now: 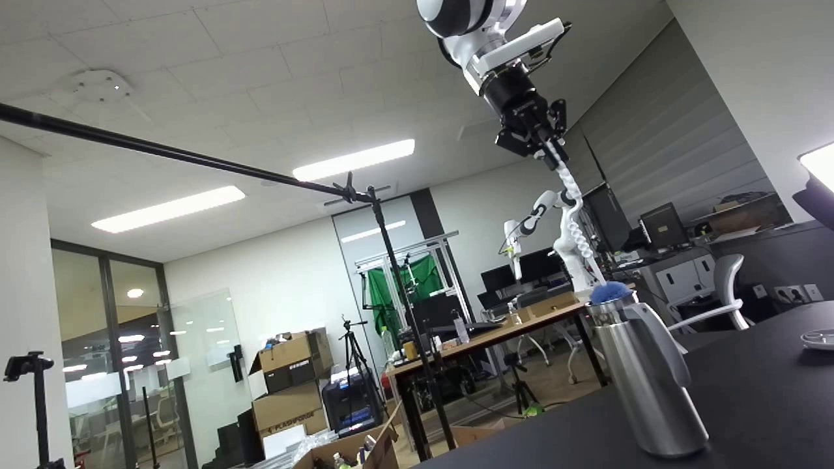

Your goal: Use the brush to scrub inside the jar

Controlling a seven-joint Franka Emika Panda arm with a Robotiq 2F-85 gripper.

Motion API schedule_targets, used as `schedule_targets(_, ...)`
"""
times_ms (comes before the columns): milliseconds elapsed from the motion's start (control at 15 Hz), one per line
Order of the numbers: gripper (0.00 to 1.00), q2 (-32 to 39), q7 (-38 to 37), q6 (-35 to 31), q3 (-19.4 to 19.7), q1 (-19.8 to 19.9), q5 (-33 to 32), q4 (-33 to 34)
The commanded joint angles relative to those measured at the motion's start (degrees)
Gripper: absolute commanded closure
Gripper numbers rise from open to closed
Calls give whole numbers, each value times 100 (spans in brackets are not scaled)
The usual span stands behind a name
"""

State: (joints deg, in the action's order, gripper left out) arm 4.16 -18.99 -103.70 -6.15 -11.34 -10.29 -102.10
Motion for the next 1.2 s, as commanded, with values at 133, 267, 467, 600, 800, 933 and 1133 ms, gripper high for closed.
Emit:
schedule_targets(133,53,-66,-126,195,-48,83,-27,31)
schedule_targets(267,39,-106,-129,236,-50,91,-16,16)
schedule_targets(467,19,-244,-128,267,-62,90,-19,-57)
schedule_targets(600,5,-371,-121,277,-70,96,-8,-140)
schedule_targets(800,0,-696,-14,278,-84,125,124,-504)
schedule_targets(933,0,-422,9,258,-111,124,41,-226)
schedule_targets(1133,0,-566,11,256,-123,134,45,-396)
